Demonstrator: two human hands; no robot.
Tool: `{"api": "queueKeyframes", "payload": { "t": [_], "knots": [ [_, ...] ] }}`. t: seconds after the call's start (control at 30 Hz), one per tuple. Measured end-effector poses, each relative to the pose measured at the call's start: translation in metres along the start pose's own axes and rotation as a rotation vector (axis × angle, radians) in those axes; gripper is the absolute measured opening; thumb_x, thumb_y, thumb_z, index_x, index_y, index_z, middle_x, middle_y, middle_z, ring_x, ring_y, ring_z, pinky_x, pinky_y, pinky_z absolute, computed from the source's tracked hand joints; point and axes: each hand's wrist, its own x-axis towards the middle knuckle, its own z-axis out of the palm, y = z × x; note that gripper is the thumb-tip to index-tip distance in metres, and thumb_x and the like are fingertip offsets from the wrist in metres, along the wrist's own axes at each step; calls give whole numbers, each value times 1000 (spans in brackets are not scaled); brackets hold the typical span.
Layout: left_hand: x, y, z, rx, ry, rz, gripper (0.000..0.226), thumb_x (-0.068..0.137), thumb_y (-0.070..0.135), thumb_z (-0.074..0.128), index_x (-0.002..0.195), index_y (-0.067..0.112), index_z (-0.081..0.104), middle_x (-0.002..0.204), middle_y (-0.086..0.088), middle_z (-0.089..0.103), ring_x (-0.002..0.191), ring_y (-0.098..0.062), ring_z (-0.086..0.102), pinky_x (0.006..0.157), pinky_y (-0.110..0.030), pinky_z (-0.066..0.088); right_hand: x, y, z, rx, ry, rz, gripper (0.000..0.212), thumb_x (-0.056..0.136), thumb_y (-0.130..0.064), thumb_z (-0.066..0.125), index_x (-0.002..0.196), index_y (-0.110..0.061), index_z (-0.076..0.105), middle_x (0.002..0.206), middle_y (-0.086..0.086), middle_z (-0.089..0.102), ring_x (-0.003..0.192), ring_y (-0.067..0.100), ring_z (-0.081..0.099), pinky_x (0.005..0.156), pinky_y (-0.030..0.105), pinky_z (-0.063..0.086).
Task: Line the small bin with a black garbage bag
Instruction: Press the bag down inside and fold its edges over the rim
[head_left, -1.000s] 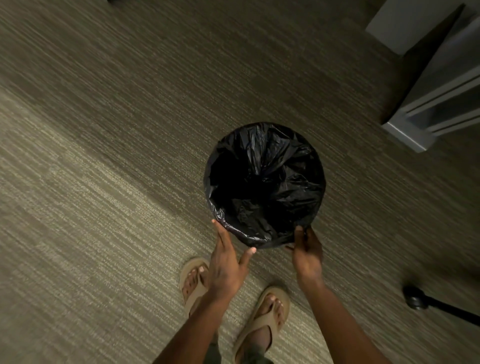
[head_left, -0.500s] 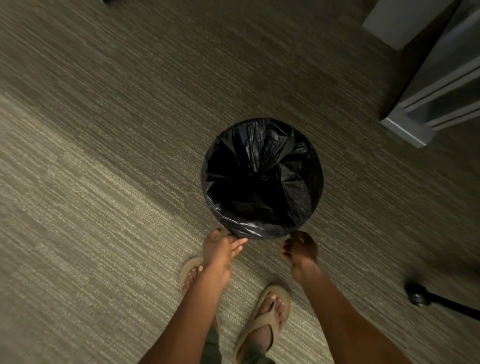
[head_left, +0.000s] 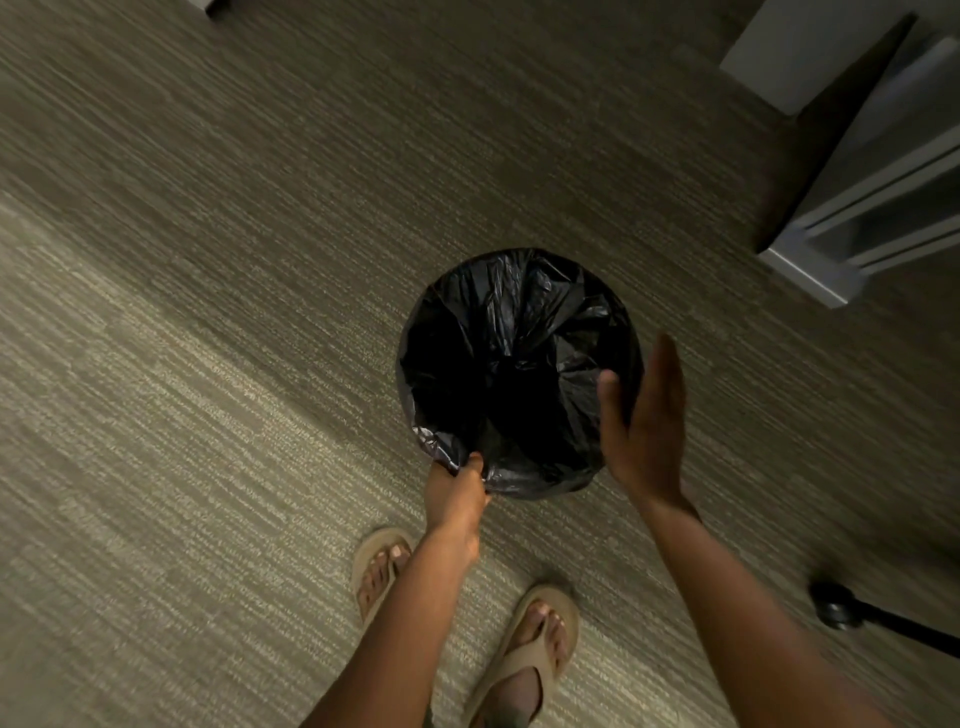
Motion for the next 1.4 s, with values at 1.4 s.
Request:
{"api": "queueKeyframes", "payload": {
  "t": [1.4],
  "knots": [
    [-7,57,0,1583,-98,1199,77,100,66,28,143,11,58,137,-10,67,141,-32,46,127,-46,25,106,-18,6,-575,-104,-527,106,90,-70,48,167,-18,-3,177,10,-2,163,34,0,118,75,15]
  ]
}}
